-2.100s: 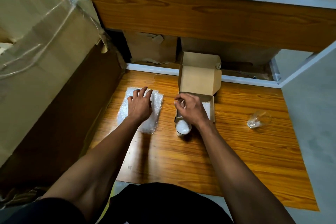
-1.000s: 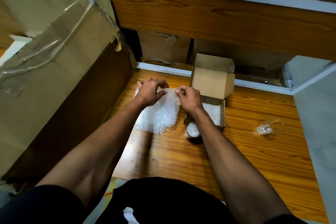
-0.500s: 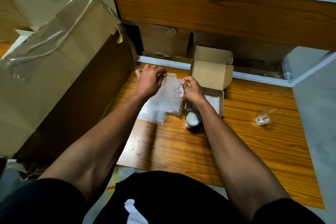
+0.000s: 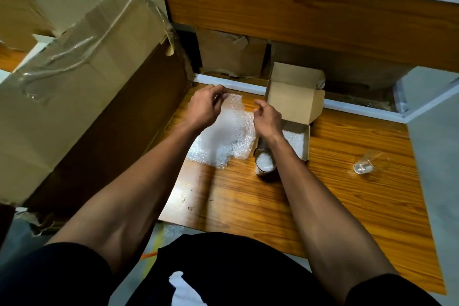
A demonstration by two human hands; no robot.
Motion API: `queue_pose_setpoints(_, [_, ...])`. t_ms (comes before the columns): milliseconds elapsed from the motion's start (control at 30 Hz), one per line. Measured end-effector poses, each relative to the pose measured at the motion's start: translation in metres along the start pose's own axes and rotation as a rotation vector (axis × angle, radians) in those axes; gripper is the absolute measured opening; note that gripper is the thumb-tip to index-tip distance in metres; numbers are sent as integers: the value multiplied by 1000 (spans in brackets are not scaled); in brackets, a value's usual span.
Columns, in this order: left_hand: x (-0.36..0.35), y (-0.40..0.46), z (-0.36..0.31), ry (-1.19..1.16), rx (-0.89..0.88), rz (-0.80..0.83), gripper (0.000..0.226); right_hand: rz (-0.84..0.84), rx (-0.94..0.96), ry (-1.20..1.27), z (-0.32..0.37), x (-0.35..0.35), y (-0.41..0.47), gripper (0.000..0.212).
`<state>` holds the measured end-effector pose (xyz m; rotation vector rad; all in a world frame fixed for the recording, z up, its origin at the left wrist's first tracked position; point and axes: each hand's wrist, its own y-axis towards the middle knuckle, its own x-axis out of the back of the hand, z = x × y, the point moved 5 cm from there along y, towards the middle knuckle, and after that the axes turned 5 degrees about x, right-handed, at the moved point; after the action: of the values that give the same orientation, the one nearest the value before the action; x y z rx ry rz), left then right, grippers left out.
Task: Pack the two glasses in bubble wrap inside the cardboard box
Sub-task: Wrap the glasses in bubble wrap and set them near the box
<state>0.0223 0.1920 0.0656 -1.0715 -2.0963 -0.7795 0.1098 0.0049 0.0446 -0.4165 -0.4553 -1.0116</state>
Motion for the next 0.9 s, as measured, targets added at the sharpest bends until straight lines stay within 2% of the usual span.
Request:
queue_pose_setpoints(67, [-3,5,-13,-90,-15,40,19,-1,25,110,5,8,-1,39])
queue_pose_setpoints(133, [-6,10,-30,-169,-38,91,18,80,-5,265,6,13,-1,53])
queue_pose_setpoints(167, [-8,13,-38,-203,-45,111,17,125,6,313,7,17,-2,52])
queue_pose_setpoints(267, [-18,21,-49,-294,37,146,15,153,37,362,7,33,-4,35])
queue_pose_setpoints(367, [-29,23,-54,-412,144,191,36,47,0,396,-9,57,-3,25])
queue_pose_setpoints(433, [-43,18,-55,-629,289,346,53,-42,-55,470,-20,75,-7,26])
queue_pose_setpoints(467, [-51,13,-56,-731,369,456,60,-79,-89,513,-27,83,-8,36])
queue_pose_setpoints(533, [-65,5,-57,-792,438,607,64,-122,-152,590,-39,95,-11,71])
queue_pose_setpoints(600, [-73,-1,-62,-807,440,666,49,-125,-186,632,-54,103,-14,94])
queue_pose_setpoints(633, [-75,-2,-65,-827,452,664,36,-104,-204,647,-58,106,-19,95])
queue_pose_setpoints(700, [-78,-5,-70,-857,485,628,16,-18,-222,645,-62,110,-28,78])
queue_pose_setpoints(767, [-81,-5,-73,-841,475,598,14,39,-218,603,-67,114,-36,60])
queue_pose_setpoints(900, [-84,-7,-86,-797,381,608,11,-41,-201,566,-76,127,-45,46])
